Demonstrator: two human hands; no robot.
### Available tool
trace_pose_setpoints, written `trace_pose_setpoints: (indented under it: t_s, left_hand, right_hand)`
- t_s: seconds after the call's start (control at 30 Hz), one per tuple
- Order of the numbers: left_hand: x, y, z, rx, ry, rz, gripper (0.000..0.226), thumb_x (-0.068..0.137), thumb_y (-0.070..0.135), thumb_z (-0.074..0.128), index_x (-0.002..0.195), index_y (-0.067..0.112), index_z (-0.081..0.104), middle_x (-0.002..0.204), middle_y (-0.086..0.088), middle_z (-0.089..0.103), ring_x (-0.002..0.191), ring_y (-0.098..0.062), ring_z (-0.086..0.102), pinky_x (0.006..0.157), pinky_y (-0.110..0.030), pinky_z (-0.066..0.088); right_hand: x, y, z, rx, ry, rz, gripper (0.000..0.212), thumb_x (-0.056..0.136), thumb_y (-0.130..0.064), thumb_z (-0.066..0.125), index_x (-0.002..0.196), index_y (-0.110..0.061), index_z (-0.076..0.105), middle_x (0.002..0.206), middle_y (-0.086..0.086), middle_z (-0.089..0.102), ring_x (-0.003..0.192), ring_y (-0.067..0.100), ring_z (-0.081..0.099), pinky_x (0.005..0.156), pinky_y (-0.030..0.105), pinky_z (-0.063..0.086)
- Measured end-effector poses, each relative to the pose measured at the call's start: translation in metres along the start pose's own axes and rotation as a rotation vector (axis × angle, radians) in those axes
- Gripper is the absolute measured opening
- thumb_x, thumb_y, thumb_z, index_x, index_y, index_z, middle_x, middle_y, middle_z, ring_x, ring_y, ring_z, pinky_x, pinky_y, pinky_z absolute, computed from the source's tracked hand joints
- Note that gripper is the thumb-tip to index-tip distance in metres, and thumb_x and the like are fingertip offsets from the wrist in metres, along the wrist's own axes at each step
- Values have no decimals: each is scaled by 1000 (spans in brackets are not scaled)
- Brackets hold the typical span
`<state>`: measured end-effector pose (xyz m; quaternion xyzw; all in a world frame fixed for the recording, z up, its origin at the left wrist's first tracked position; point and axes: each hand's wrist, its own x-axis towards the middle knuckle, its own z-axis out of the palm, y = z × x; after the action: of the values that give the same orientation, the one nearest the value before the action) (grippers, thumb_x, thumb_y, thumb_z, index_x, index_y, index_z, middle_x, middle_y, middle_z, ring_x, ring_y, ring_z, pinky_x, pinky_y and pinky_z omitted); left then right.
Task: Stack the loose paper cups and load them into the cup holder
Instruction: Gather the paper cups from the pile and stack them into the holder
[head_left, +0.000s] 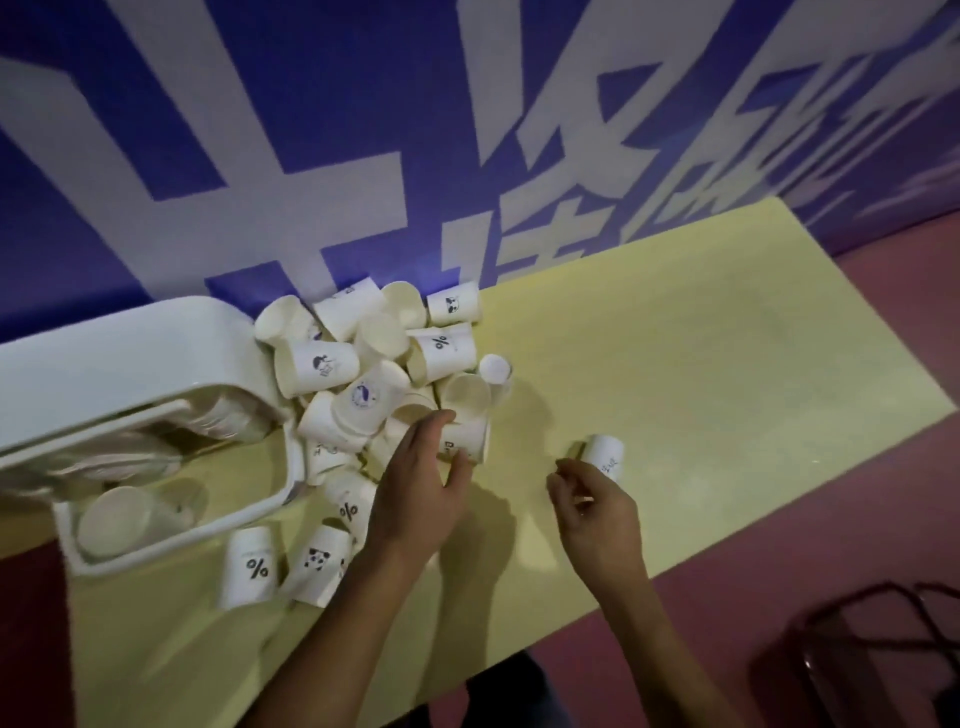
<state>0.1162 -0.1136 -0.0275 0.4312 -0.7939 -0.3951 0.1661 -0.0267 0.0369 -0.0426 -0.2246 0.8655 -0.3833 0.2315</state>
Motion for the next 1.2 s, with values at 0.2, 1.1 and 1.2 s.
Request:
trace_pose_setpoints:
  t_s: [0.2, 1.1, 1.2]
  left_hand:
    - [23, 29, 37, 61, -23, -57, 46, 97, 23, 64, 141, 17, 53, 134, -2, 60, 115, -18, 58, 90, -20, 41]
    - [198, 46, 126, 1449, -605, 161, 37, 102, 26, 46, 138, 22, 51, 139, -3, 57, 131, -24, 48, 117, -41, 22]
    - [205, 55, 119, 1359, -589, 221, 34, 98, 33, 54, 131, 25, 52, 130, -2, 62, 122, -22, 54, 108, -39, 30]
  right_hand:
    - [33, 55, -16, -19, 121, 379, 88, 76, -60, 81, 140, -10, 49, 131, 6, 56, 116, 26, 58, 91, 43, 53]
    - [121, 82, -61, 9, -104, 162, 82, 66, -58, 85, 131, -21, 51, 116, 0, 58, 101, 19, 63, 78, 41, 61]
    - [120, 74, -68, 84, -81, 151, 70, 68, -49, 89, 124, -33, 52, 117, -10, 51, 102, 12, 60, 79, 34, 59]
